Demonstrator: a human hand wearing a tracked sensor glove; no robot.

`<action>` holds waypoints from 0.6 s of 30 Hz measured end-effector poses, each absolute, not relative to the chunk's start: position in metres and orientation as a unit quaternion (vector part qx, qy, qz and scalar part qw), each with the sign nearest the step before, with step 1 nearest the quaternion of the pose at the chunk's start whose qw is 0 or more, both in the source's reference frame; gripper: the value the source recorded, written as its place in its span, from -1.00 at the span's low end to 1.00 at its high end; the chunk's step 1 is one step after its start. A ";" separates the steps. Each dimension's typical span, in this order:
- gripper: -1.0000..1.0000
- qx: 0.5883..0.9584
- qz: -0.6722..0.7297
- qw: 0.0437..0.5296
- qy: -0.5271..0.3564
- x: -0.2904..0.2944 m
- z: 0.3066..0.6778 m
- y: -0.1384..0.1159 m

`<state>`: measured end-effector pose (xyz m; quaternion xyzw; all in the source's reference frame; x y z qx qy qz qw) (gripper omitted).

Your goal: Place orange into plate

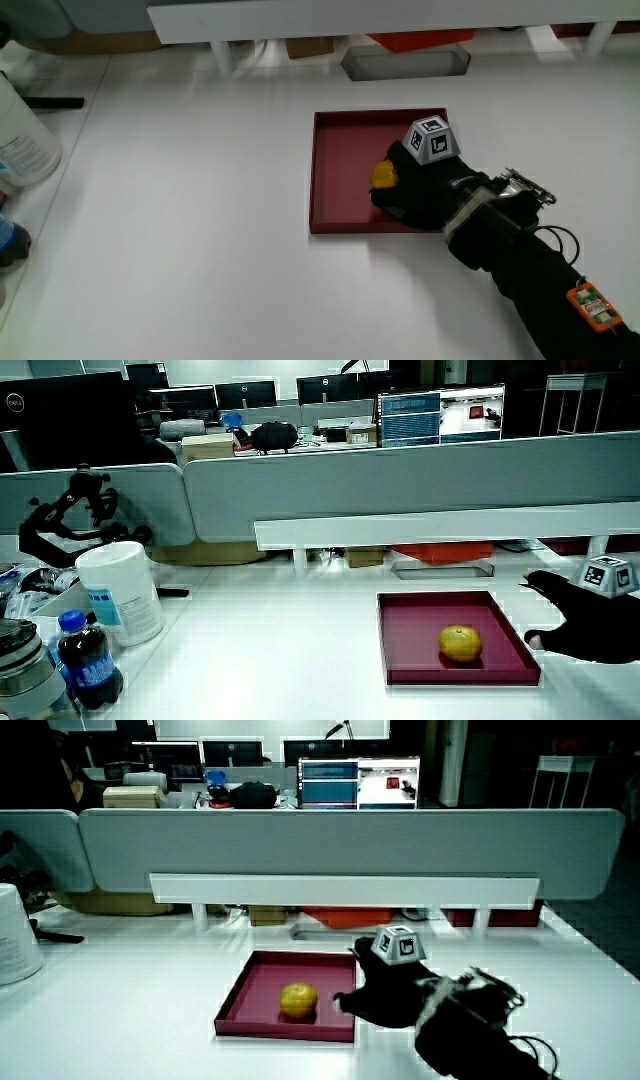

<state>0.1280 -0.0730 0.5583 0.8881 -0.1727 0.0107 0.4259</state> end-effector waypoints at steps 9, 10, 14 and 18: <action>0.00 0.886 -0.039 0.434 -0.161 0.124 0.587 -0.054; 0.00 0.884 -0.053 0.432 -0.169 0.121 0.587 -0.052; 0.00 0.877 -0.092 0.447 -0.150 0.121 0.592 -0.048; -0.08 0.866 -0.107 0.467 -0.140 0.119 0.595 -0.048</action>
